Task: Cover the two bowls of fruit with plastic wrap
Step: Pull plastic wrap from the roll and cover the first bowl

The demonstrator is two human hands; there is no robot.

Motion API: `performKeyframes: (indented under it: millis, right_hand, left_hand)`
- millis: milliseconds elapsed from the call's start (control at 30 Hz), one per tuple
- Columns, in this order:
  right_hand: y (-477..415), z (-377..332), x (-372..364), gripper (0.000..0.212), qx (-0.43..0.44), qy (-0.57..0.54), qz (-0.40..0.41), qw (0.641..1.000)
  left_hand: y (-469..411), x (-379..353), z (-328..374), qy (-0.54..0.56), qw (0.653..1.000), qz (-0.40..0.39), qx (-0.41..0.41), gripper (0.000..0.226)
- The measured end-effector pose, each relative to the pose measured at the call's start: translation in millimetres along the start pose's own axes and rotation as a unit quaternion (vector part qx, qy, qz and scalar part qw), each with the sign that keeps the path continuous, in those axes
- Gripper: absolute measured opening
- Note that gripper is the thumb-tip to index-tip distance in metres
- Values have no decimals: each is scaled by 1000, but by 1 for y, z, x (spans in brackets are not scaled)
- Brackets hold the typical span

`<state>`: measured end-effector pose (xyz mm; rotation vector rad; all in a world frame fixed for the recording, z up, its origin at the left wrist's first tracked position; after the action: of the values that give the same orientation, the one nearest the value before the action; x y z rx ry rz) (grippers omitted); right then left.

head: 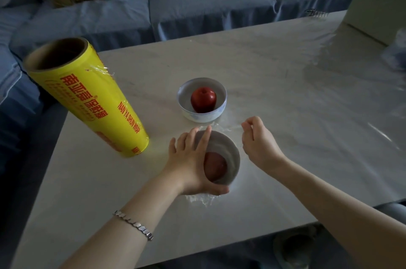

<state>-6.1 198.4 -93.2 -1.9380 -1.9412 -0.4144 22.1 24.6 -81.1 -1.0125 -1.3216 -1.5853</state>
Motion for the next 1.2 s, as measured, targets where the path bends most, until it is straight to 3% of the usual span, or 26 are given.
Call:
performKeyframes:
  millis: [367, 467, 533, 667, 767, 967, 1067, 1200]
  right_hand:
    - [0, 27, -20, 25, -175, -102, 41, 978]
    - [13, 28, -13, 33, -231, -251, 54, 939]
    - [24, 26, -10, 40, -259, -305, 8, 916]
    - [28, 23, -13, 38, -239, -263, -61, 933]
    - [17, 18, -13, 35, -219, -214, -73, 949]
    - [1, 4, -12, 22, -242, -238, -87, 937]
    - [-2, 3, -14, 20, -235, -240, -84, 938]
    - [-4, 1, -15, 20, -168, -213, 1, 963]
  left_hand:
    - [0, -4, 4, 5, 999, 19, 40, 136]
    - [2, -8, 17, 65, 989, 49, 126, 134]
    - [5, -9, 26, 107, 977, 62, 173, 133]
    - [14, -6, 26, 168, 965, 15, 199, 137]
    - [26, -1, 16, 151, 974, -8, 169, 144]
    - [9, 11, -2, 29, 999, -31, -20, 146]
    - [-3, 12, 1, 4, 997, -49, -56, 144]
    - [-6, 6, -3, -19, 997, -16, -71, 140]
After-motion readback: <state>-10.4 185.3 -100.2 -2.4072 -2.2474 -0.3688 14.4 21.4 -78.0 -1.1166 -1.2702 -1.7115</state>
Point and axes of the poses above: each hand's wrist, its own y-axis away from the middle knuckle, its own x-axis out of the back of the hand, z = x × y, the point moved 1 cm from there along -y, towards the middle knuckle, and after that the axes turned 10 degrees about x, right-handed, at the moved point
